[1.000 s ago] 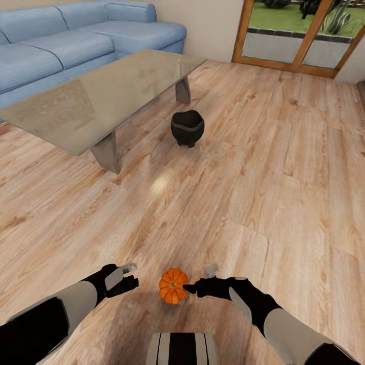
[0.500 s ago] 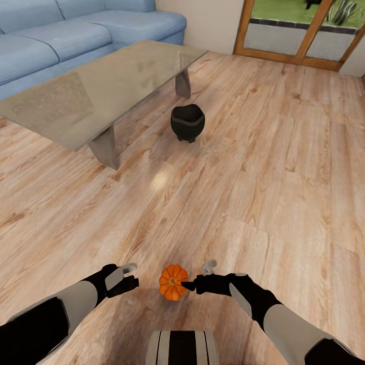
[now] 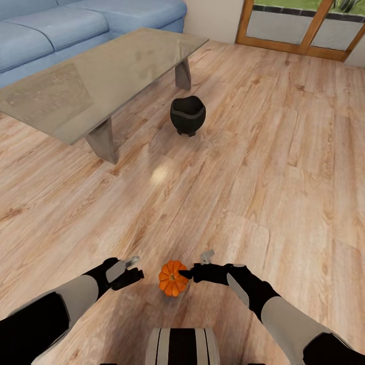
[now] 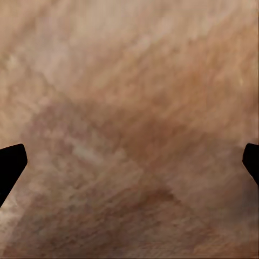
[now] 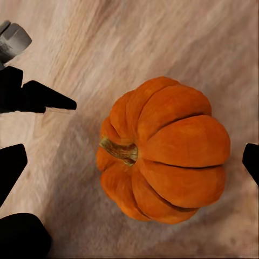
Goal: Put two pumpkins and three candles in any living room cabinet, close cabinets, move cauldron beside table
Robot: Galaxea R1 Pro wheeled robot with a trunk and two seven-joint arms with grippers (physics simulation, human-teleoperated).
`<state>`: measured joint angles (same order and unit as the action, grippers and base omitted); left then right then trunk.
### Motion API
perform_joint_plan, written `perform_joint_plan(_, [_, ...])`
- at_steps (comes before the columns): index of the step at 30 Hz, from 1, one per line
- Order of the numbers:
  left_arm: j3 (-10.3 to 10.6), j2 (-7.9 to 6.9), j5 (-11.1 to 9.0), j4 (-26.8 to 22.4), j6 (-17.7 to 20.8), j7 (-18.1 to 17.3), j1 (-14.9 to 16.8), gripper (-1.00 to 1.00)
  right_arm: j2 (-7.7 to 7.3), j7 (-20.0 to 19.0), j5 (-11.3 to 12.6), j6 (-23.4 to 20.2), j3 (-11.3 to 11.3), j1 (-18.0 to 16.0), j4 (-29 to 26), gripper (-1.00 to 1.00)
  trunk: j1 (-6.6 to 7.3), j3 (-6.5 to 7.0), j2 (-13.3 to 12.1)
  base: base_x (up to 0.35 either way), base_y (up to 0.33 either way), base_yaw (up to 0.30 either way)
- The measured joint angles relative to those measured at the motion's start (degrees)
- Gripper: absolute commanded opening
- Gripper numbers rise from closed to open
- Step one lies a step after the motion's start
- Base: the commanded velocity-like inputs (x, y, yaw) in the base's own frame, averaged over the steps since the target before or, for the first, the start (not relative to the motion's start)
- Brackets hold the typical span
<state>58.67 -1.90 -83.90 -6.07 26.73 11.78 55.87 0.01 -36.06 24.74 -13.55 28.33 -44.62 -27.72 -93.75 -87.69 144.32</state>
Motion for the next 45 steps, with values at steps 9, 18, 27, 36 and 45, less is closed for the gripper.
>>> perform_joint_plan(9, [-3.1,-0.36,-2.9,-2.3,-2.9,-2.1,0.7,1.0,-0.5,0.6,0.0,1.6,0.5,-0.5,1.5,1.0,0.0,0.0,0.0,0.0,0.0,0.0])
perform_joint_plan(18, [-6.0,-3.27,-5.7,-5.1,-4.9,-2.1,0.6,1.0,-0.52,0.6,0.0,1.7,0.5,-0.5,1.5,1.0,0.0,0.0,0.0,0.0,0.0,0.0])
perform_joint_plan(27, [-11.5,-28.97,-27.8,-61.2,-5.0,-2.1,0.7,1.0,-0.39,0.8,0.1,1.6,0.5,-0.5,1.5,1.0,0.02,0.01,0.0,0.0,0.0,0.0])
perform_joint_plan(36, [-15.9,-25.44,-27.7,-71.8,-5.2,-6.0,0.6,1.0,-0.35,8.0,-0.1,1.7,0.7,-0.5,1.6,1.0,0.0,0.0,0.0,0.0,0.0,0.0])
perform_joint_plan(45, [-15.1,-24.24,-22.6,-70.1,-5.2,-21.2,0.5,1.0,-0.34,11.3,-0.2,2.0,0.7,-0.5,1.7,1.0,0.0,0.0,0.0,0.0,0.0,0.0])
